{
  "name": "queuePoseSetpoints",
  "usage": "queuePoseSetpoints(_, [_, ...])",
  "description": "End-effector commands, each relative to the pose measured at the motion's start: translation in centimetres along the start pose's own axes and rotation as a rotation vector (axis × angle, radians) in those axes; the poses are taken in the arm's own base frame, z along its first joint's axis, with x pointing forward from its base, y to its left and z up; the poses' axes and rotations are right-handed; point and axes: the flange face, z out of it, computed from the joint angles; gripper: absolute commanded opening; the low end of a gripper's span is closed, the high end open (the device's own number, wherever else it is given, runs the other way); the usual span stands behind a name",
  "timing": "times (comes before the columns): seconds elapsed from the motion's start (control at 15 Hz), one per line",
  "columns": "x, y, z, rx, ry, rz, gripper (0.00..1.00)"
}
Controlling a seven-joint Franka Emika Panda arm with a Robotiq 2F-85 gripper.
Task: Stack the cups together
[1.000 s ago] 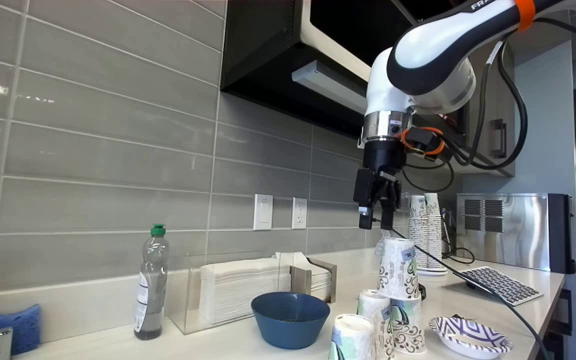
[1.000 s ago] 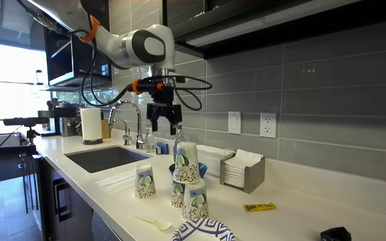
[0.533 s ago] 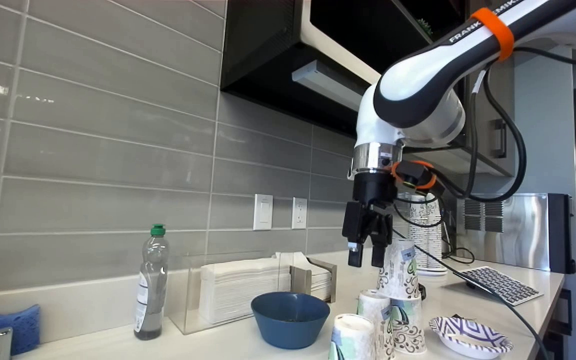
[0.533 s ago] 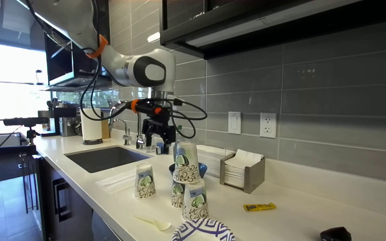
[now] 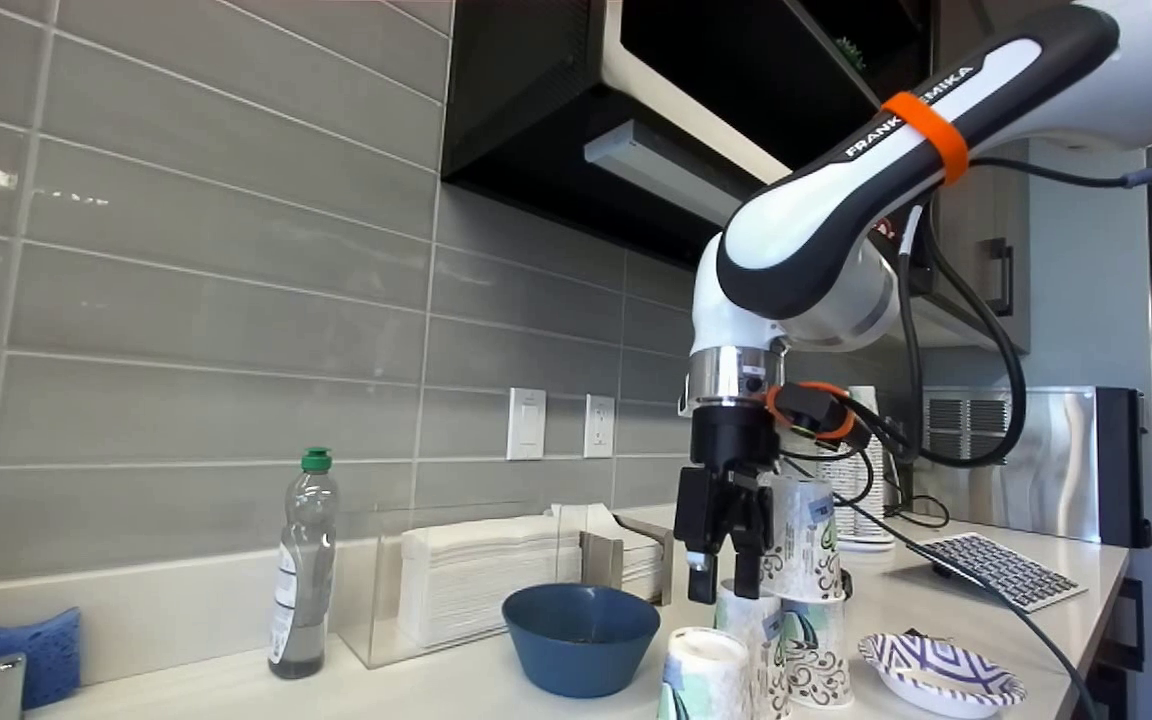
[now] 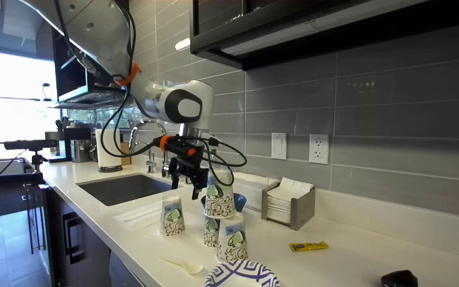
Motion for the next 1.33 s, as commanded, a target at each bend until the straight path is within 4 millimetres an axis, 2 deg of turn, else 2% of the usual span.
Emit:
queuePoseSetpoints(0.0, [0.49,-0.22,0.62,0.026,-0.017,-0.024,1.00])
queuePoseSetpoints(0.33, [0.53,-0.33,1.24,0.033,-0.034,-0.052,1.00])
queuePoseSetpoints(0.4, [0.50,-0.33,1.32,0.034,-0.037,-0.056,0.96])
queuePoseSetpoints(0.47, [0.51,-0.31,1.38,0.033,-0.040,-0.060,0.74])
queuePoseSetpoints(0.6, [0.43,-0.30,1.49,0.033,-0.045,-0.067,0.69])
queuePoseSetpoints(1.2, [0.11,-0.11,1.46,0.032,-0.052,-0.075,0.04])
queuePoseSetpoints(1.27, [0.08,-0.10,1.44,0.032,-0.052,-0.074,0.01])
